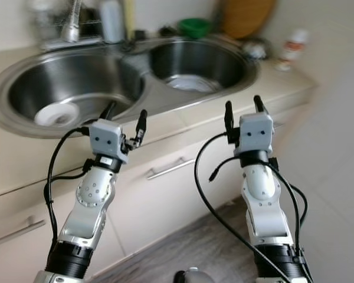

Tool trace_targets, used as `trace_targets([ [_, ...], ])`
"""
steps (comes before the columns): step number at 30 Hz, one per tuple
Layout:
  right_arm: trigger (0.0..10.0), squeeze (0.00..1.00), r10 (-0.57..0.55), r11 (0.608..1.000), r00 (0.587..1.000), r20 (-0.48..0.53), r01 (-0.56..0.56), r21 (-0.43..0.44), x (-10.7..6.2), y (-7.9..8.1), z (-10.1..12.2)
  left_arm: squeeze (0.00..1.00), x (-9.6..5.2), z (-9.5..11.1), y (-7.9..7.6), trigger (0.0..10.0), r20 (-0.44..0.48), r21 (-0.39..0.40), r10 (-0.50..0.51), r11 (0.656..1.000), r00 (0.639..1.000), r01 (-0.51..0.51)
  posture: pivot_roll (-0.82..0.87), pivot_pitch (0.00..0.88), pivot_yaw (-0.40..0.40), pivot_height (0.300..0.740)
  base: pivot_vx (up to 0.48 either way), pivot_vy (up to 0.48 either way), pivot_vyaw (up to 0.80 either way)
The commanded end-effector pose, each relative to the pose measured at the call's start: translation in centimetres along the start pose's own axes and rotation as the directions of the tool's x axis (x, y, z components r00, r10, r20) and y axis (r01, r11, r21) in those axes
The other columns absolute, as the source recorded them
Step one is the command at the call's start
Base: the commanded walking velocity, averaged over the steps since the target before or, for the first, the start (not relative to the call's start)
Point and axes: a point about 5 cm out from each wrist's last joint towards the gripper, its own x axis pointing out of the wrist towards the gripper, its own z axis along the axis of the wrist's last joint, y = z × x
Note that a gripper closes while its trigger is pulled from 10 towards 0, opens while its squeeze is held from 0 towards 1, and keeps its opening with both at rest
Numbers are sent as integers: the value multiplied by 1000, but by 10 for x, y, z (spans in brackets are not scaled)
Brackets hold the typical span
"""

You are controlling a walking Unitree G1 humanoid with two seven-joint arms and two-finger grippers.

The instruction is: Kitchen organization

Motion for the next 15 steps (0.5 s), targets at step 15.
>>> trace_targets([
  [15,10000,0,-29,999,1000,-5,29,-15,0,-6,1,0,2,4,-5,10000,17,-3,-19,1000,1000,19,-128,0,-40,740,0,-480,-800],
])
